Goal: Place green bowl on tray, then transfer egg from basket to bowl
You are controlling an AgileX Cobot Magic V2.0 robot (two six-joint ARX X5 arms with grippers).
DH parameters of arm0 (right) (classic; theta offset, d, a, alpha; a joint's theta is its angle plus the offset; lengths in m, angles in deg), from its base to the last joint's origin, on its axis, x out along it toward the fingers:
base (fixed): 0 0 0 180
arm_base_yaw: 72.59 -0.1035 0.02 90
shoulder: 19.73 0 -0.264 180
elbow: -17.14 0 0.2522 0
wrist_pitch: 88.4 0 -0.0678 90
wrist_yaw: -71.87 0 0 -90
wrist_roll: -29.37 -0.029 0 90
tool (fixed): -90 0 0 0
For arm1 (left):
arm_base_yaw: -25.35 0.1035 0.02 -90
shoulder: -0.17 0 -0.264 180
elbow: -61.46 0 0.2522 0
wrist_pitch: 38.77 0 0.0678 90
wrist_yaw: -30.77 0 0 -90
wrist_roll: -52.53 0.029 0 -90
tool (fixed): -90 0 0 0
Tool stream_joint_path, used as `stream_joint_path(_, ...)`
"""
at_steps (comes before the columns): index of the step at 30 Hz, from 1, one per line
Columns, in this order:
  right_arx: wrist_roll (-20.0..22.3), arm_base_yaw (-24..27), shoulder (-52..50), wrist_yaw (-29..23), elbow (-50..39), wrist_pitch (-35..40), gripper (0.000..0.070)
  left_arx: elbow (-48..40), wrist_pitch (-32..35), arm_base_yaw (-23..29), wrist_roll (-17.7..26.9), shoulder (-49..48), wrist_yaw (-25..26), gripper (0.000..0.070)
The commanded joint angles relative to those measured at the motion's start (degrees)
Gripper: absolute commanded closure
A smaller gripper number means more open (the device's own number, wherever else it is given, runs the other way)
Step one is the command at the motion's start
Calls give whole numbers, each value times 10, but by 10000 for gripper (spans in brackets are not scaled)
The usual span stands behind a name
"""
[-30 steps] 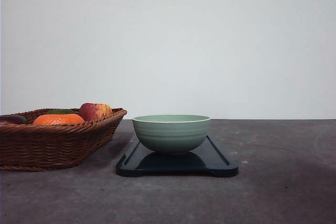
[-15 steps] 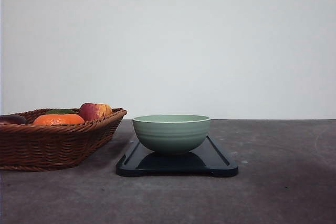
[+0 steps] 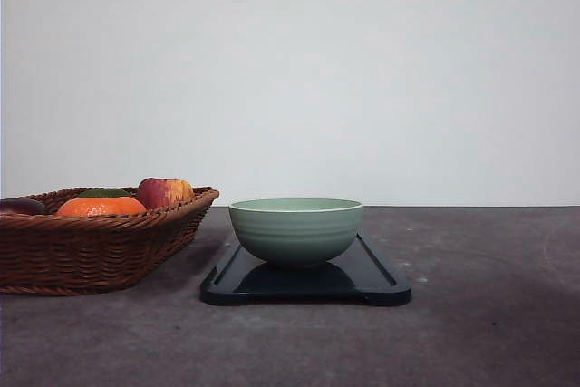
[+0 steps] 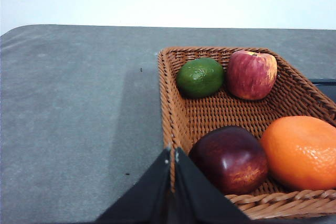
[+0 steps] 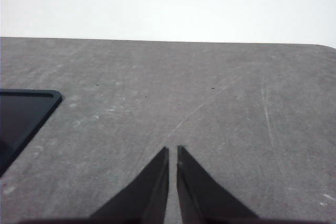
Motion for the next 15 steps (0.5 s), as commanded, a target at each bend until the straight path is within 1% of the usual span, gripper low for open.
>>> stream_joint_path(1, -7, 1, 0, 0, -2, 6, 680, -11, -3, 1, 2, -1, -1, 700)
stream_joint_path(15, -7, 1, 0, 0, -2, 6, 680, -11, -3, 1, 2, -1, -1, 700)
